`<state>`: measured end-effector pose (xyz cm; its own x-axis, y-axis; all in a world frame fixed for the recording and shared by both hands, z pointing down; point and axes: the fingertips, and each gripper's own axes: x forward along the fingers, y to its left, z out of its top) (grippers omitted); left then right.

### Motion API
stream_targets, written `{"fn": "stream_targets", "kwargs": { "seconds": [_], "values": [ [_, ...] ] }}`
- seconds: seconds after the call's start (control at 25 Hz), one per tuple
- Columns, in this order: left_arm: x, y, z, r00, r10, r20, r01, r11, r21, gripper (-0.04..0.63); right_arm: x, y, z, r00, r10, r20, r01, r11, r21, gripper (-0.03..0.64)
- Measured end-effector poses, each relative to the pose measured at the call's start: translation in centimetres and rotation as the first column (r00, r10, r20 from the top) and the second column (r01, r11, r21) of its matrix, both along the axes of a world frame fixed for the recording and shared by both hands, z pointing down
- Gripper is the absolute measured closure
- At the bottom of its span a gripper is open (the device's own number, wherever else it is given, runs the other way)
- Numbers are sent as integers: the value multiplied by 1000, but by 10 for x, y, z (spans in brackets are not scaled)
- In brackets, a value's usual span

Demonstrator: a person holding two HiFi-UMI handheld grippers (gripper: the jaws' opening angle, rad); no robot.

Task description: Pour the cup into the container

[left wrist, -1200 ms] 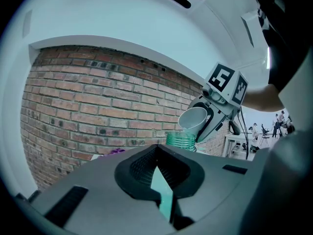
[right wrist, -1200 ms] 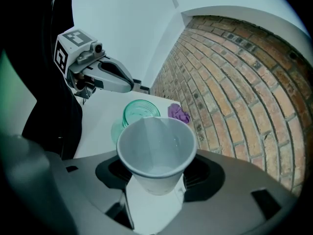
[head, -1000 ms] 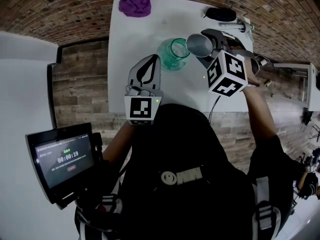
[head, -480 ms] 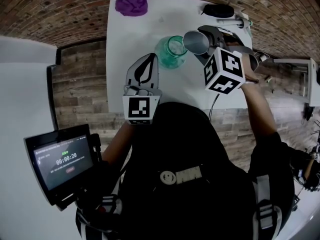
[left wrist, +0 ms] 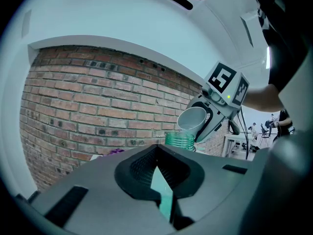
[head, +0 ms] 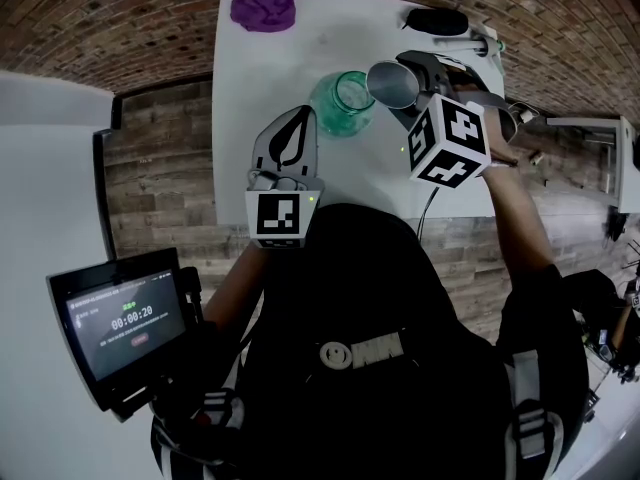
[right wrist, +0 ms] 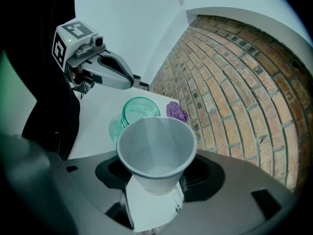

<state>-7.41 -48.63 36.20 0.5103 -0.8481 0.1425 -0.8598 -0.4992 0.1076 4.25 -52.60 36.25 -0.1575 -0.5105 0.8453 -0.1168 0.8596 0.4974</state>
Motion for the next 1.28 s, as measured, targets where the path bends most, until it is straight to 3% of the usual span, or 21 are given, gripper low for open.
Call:
{"fn": "stream_targets", "kwargs": {
  "seconds": [1.28],
  "values": [
    [2,0,-1,1000,0,-14,0,1000,12,597,2,-2,-1,998,-18,-63,20,999,36,333]
  ]
}}
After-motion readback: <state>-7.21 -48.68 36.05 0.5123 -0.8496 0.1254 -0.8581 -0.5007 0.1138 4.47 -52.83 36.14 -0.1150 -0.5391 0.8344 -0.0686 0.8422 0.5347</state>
